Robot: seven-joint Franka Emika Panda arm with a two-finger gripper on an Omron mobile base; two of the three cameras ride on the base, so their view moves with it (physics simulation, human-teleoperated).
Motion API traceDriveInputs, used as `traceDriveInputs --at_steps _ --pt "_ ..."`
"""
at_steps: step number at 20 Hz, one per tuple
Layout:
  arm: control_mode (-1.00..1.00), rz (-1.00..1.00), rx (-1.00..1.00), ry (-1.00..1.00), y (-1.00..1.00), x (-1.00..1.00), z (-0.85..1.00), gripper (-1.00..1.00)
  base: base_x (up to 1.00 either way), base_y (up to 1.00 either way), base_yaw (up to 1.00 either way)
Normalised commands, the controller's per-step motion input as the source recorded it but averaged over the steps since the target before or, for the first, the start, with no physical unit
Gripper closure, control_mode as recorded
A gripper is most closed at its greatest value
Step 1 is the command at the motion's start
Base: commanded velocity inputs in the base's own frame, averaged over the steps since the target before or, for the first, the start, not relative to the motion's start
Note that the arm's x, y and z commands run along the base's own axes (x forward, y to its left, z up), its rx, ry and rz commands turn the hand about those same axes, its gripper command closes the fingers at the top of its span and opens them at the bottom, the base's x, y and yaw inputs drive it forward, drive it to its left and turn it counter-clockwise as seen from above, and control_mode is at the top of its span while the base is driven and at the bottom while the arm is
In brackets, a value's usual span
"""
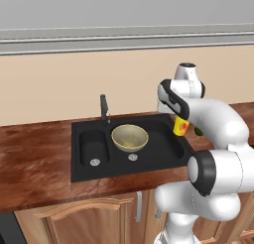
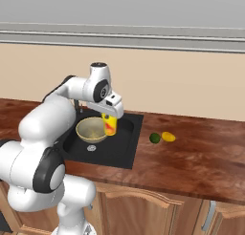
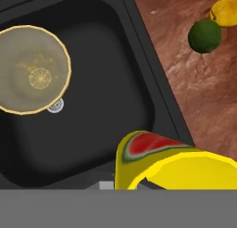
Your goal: Remove the lime and mango from the sink. Then move the bowl and cup from the counter to the sink for washing.
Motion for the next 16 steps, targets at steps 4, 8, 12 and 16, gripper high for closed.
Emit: traceDriveInputs --at_steps 4,8,12,16 --pt "-1.00 0.00 0.04 -0.02 0.06 0.04 -0.07 1.00 0.00 0.00 0.00" --pt "-1.00 0.00 0.00 -0.01 0.03 0.09 -0.08 1.00 0.00 0.00 0.00" --pt "-1.00 -0.03 0.00 -0.05 0.00 0.09 -0.10 1.00 0.00 0.00 0.00" --pt "-1.00 -0.05 0.00 -0.03 0.00 0.12 -0.09 1.00 0.00 0.00 0.00"
